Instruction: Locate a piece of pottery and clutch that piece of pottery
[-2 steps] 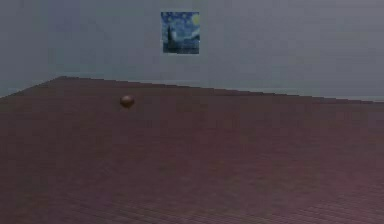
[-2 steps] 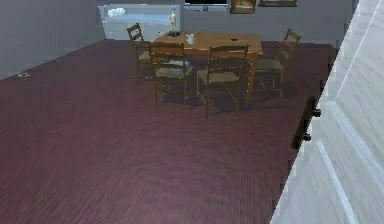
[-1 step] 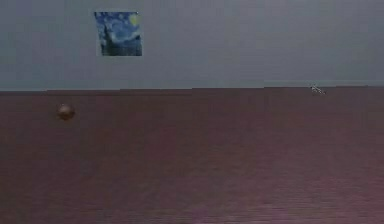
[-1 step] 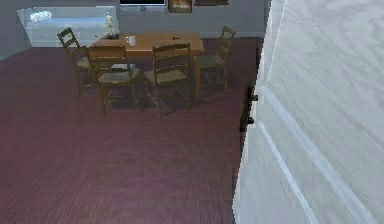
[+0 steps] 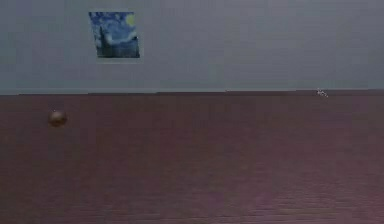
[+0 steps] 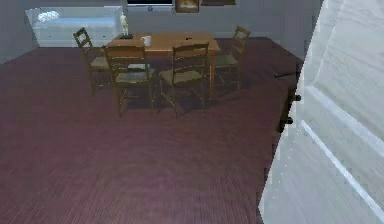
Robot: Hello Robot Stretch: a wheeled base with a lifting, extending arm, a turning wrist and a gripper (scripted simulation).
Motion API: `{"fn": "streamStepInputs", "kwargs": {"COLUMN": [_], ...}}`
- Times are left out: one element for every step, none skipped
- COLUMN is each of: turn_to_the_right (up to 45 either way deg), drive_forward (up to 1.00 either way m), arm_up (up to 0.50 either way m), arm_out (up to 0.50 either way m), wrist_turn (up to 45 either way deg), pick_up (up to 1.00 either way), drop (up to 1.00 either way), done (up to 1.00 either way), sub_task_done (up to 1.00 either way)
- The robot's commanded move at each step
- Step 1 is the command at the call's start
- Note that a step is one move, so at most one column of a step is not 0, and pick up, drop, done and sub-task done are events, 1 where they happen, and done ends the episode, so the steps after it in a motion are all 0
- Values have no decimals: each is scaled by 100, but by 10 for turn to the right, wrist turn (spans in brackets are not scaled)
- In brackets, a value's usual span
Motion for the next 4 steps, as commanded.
{"fn": "streamStepInputs", "kwargs": {"turn_to_the_right": [-450,-420,0,-30], "drive_forward": [0,0,100,0], "arm_up": [0,0,0,0], "arm_out": [0,0,0,0], "wrist_turn": [0,0,0,0], "pick_up": [0,0,0,0], "drop": [0,0,0,0], "done": [0,0,0,0], "sub_task_done": [0,0,0,0]}}
